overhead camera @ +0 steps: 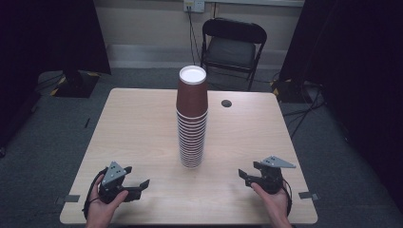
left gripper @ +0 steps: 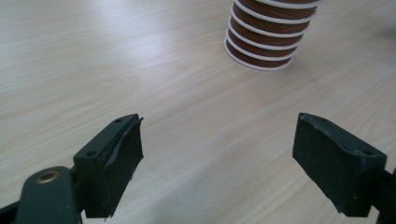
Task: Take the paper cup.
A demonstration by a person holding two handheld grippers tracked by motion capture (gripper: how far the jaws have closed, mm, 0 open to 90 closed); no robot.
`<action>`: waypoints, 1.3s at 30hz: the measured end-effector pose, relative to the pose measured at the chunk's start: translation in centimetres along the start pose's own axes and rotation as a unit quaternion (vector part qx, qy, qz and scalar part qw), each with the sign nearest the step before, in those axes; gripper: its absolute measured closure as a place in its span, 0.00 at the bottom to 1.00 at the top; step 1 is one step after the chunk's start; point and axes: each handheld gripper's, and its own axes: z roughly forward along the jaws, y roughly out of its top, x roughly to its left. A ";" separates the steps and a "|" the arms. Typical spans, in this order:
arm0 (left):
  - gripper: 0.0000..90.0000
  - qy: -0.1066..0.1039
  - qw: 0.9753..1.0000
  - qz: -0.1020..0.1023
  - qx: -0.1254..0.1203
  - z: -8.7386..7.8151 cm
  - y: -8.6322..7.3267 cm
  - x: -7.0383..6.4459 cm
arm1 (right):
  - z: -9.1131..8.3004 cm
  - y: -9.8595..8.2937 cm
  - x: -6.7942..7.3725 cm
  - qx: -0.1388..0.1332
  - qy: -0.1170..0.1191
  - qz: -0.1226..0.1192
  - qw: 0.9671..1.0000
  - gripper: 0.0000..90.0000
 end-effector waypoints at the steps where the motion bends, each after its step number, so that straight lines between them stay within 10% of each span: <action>1: 0.18 0.003 1.000 0.006 -0.001 0.0 0.0 -0.1 | -0.1 0.0 -0.1 0.001 0.005 0.007 1.000 0.30; 39: 0.18 -0.009 1.000 0.016 -0.002 0.1 0.3 -0.4 | -2.0 5.5 2.4 -0.053 0.110 -0.009 0.993 0.33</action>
